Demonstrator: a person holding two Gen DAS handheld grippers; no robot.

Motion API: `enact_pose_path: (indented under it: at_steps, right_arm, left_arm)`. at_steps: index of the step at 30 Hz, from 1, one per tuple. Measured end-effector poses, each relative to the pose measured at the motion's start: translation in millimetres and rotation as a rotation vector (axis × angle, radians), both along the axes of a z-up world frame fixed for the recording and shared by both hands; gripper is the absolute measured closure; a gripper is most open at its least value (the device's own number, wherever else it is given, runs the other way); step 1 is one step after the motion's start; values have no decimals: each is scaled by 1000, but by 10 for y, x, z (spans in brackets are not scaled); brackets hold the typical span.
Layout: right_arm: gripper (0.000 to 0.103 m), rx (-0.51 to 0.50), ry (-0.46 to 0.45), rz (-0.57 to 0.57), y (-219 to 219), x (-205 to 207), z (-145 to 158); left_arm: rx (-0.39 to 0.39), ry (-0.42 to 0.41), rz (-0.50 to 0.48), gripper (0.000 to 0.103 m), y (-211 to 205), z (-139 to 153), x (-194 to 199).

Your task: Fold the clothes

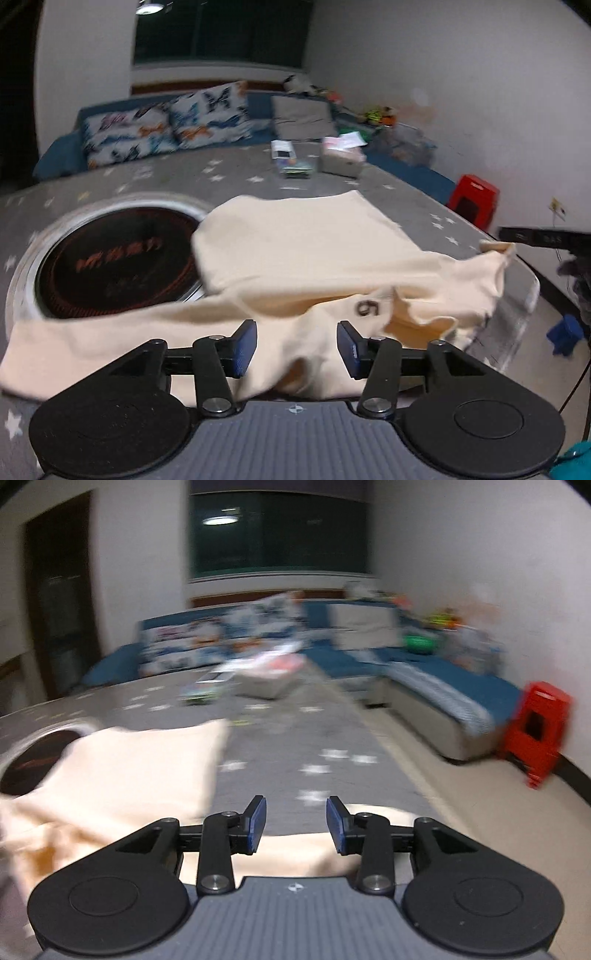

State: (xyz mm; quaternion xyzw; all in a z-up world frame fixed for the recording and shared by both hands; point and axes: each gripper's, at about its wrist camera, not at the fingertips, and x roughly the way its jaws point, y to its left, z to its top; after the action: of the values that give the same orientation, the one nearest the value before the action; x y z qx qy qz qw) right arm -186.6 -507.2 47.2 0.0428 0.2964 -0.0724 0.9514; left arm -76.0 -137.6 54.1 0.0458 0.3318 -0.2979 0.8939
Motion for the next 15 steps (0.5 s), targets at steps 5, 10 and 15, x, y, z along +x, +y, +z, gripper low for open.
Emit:
enact_pose_path:
  at_steps: [5,10,15]
  right_arm:
    - [66,72,62,302,575,120,-54]
    - [66,65,109,484,1070,264,-156]
    - [79,-3,151,543,1351,390,-341]
  left_arm:
    - [40,18,-22,53,-87,-102,41]
    - [51,35,-28,89,-31,-186,13]
    - [46,-2,-28,94,16,-163,-77]
